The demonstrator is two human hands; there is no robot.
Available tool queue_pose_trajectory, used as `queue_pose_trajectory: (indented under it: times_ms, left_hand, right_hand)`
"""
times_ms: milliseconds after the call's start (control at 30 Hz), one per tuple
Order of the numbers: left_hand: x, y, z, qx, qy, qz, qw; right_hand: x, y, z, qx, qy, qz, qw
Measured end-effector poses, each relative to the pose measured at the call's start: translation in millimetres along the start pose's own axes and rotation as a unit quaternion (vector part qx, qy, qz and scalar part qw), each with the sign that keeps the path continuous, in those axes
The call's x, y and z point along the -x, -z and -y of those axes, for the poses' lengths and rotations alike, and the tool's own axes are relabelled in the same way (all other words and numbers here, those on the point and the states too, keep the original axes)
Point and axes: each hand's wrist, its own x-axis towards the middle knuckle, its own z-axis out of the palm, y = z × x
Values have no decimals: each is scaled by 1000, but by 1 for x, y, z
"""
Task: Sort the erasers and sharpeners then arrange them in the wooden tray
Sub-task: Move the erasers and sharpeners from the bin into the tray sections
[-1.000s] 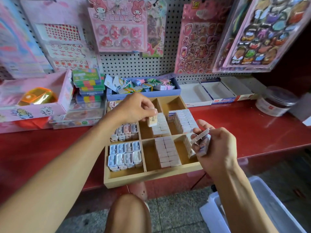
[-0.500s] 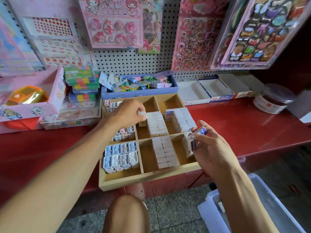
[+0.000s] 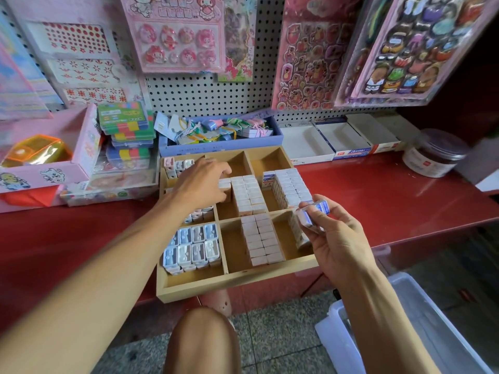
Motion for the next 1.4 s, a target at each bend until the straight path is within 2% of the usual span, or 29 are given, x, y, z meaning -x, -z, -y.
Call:
queue_pose_trajectory:
  times_ms: [100, 167, 233, 300, 367, 500, 633, 733, 800, 867, 1067, 1133, 1267, 1400]
  left_hand:
    - [8, 6, -9, 47, 6, -64, 997]
    - [19, 11, -27, 140, 5, -115, 983]
    - [37, 14, -54, 246, 9, -69, 967]
    - [56, 14, -80, 345, 17, 31, 938]
    - [67, 8, -100, 394, 24, 82, 915]
    - [74, 0, -121, 463, 35, 86, 882]
    - [77, 14, -125, 501, 53, 102, 857]
    - [76, 20, -122, 513, 58, 82, 853]
    - [75, 20, -126, 543, 60, 85, 833]
    - [76, 17, -133, 562, 51, 104, 819]
    - [73, 16, -140, 603, 44, 137, 785]
    - [73, 15, -144, 599, 27, 131, 790]
    - [72, 7, -156, 528, -7, 55, 847]
    - [65, 5, -154, 526, 9, 29, 850]
  right_hand:
    - [3, 3, 0, 24, 15, -8, 1000]
    - [4, 4, -1, 41, 31, -12, 999]
    - [6, 4, -2, 64, 47, -17, 997]
    - [8, 5, -3, 88, 63, -23, 994]
    - [12, 7, -1, 112, 81, -24, 990]
    - [20, 15, 2, 150, 104, -42, 982]
    - [26, 28, 15, 100, 124, -124, 979]
    - [33, 34, 26, -6, 76, -88, 993]
    - [37, 33, 23, -19, 47, -41, 998]
    - [39, 31, 16, -12, 33, -26, 999]
    - [41, 28, 17, 6, 91, -48, 995]
    - [39, 28, 17, 43, 126, -65, 989]
    - [42, 28, 16, 116, 168, -68, 977]
    - [42, 36, 23, 156, 164, -43, 973]
